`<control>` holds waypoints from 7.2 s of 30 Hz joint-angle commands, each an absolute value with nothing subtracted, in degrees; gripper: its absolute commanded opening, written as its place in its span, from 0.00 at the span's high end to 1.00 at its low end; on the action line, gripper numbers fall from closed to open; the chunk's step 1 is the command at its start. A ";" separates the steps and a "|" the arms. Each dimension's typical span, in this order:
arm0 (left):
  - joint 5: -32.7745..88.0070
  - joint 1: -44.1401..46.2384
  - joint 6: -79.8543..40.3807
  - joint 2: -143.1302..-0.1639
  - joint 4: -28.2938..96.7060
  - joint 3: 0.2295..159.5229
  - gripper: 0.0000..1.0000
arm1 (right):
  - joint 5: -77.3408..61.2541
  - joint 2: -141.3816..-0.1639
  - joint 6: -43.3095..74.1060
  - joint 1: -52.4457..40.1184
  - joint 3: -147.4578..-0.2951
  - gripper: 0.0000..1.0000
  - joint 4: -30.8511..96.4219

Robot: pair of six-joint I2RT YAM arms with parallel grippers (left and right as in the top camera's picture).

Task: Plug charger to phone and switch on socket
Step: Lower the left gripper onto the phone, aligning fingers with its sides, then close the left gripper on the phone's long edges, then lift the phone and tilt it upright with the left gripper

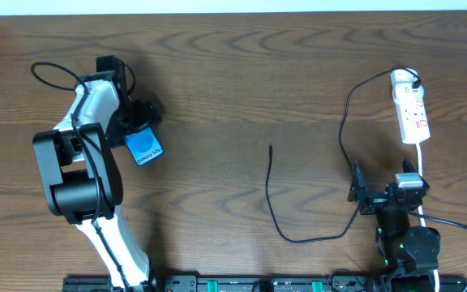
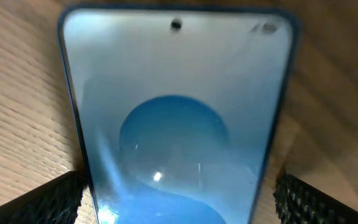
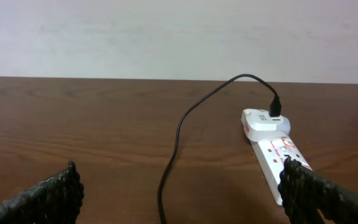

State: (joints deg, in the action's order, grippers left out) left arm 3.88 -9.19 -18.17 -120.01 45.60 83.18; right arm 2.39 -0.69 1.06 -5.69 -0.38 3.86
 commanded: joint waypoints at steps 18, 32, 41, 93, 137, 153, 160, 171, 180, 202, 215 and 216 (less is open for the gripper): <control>3.25 -9.21 -18.31 -120.73 45.30 81.58 0.02 | 2.87 -0.43 1.65 -6.04 -0.32 0.01 4.08; 3.25 -9.21 -18.31 -120.73 45.30 81.58 0.05 | 2.87 -0.43 1.67 -6.04 -0.32 0.01 4.08; 3.27 -9.21 -18.31 -120.73 45.30 81.58 0.07 | 2.87 -0.43 1.65 -6.04 -0.32 0.01 4.08; 4.12 -9.21 -18.33 -120.73 48.47 81.58 0.15 | 2.87 -0.43 1.65 -6.04 -0.32 0.01 4.08; 4.08 -9.21 -18.31 -120.73 48.31 81.58 0.53 | 2.87 -0.43 1.67 -6.04 -0.32 0.01 4.08; 4.10 -9.21 -18.28 -120.64 48.80 82.26 0.93 | 2.87 -0.43 1.65 -6.04 -0.32 0.01 4.08; 4.10 -9.21 -18.28 -119.72 49.43 83.50 0.92 | 2.87 -0.43 1.65 -6.04 -0.32 0.01 4.08; 4.08 -9.21 -18.26 -115.37 49.41 83.50 0.93 | 2.87 -0.43 1.67 -6.04 -0.32 0.01 4.08; 4.12 -9.19 -18.28 -111.77 49.87 83.50 0.93 | 2.87 -0.43 1.65 -6.04 -0.32 0.01 4.08; 59.07 -9.21 -18.31 -110.04 49.10 83.50 0.93 | 2.87 -0.43 1.67 -6.04 -0.32 0.01 4.08; 80.82 -9.19 -28.91 -110.04 49.19 83.50 0.93 | 2.87 -0.43 1.65 -6.04 -0.32 0.01 4.08; 80.82 -9.19 -30.65 -110.04 49.19 83.50 0.92 | 2.87 -0.43 1.65 -6.04 -0.32 0.01 4.08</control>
